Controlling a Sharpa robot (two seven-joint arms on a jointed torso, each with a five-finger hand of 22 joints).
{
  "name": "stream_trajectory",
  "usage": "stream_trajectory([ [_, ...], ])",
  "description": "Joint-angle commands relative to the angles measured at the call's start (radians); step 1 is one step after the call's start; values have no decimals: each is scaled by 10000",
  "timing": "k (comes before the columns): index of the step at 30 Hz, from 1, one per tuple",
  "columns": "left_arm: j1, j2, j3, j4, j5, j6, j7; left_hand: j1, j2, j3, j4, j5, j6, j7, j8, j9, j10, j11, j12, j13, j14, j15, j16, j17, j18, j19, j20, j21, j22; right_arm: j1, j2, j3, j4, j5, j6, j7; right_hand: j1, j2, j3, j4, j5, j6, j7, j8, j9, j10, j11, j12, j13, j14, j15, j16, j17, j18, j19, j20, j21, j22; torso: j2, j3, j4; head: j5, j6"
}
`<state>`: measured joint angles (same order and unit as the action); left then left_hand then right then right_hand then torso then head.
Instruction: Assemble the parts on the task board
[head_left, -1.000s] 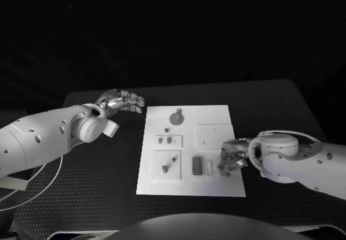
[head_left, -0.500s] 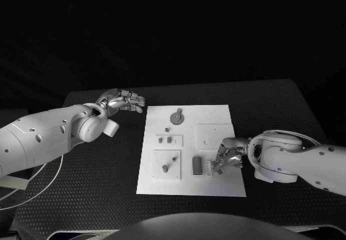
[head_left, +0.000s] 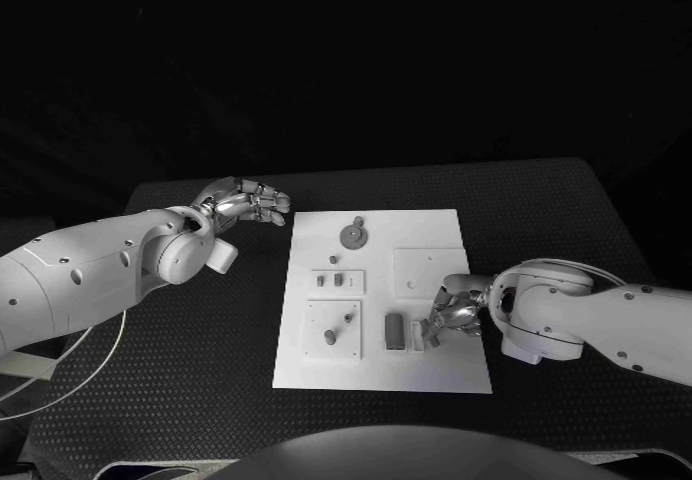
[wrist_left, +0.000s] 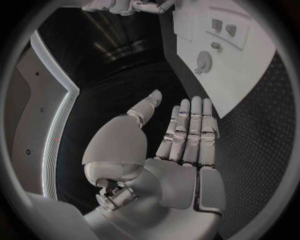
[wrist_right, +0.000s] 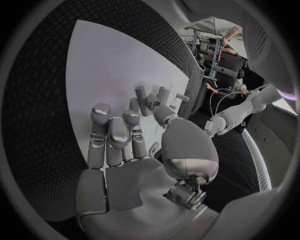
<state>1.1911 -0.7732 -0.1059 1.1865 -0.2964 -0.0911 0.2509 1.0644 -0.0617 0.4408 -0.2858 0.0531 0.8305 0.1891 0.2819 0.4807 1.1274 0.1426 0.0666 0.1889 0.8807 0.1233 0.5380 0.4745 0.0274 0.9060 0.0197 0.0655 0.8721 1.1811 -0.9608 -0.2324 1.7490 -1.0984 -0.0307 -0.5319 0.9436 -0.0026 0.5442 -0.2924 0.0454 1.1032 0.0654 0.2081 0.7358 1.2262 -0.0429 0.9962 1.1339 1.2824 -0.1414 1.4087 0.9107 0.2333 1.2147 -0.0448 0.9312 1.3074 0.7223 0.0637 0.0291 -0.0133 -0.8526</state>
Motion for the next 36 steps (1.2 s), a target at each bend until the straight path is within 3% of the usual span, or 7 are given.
stream_trajectory([
  [1,10,8,7,32,43,143,43,-36,37,-65,3,-22,-34,35,53,-12,-29,22,27,-10,70,-6,-33,12,115,2,42,59,-14,-9,44,-4,-17,382,376,-224,-8,221,-98,16,33,71,-3,7,37,83,-23,20,5,3,-50,38,-12,285,-6,-7,30,159,2,7,9,15,-21],
  [13,10,1,7,39,30,167,26,-33,35,-64,2,-22,-35,35,54,-14,-29,22,26,-12,71,-7,-42,22,115,2,42,60,-17,-34,234,-6,-94,510,331,-245,-940,386,-152,104,32,149,-13,-22,-50,92,-28,14,7,21,-59,58,-31,285,38,-11,14,131,-4,10,1,22,-45],
  [20,10,-5,7,41,26,176,29,-34,36,-63,4,-22,-36,35,55,-15,-29,23,26,-13,72,-6,-46,28,114,2,43,60,-19,-62,329,-7,-198,530,239,-202,-1325,366,-88,173,32,174,-20,-31,-81,97,-39,17,13,26,-68,69,-38,285,61,-33,6,124,-2,9,-3,33,-51],
  [36,10,-14,7,40,23,182,23,-36,39,-63,7,-22,-36,36,56,-16,-30,23,26,-15,74,-6,-52,36,114,2,43,60,-21,-142,507,-7,-320,589,441,-135,-1466,426,-3,190,33,188,-27,-32,-94,99,-46,22,22,31,-76,82,-39,285,76,-53,9,126,-6,8,-2,54,-76],
])
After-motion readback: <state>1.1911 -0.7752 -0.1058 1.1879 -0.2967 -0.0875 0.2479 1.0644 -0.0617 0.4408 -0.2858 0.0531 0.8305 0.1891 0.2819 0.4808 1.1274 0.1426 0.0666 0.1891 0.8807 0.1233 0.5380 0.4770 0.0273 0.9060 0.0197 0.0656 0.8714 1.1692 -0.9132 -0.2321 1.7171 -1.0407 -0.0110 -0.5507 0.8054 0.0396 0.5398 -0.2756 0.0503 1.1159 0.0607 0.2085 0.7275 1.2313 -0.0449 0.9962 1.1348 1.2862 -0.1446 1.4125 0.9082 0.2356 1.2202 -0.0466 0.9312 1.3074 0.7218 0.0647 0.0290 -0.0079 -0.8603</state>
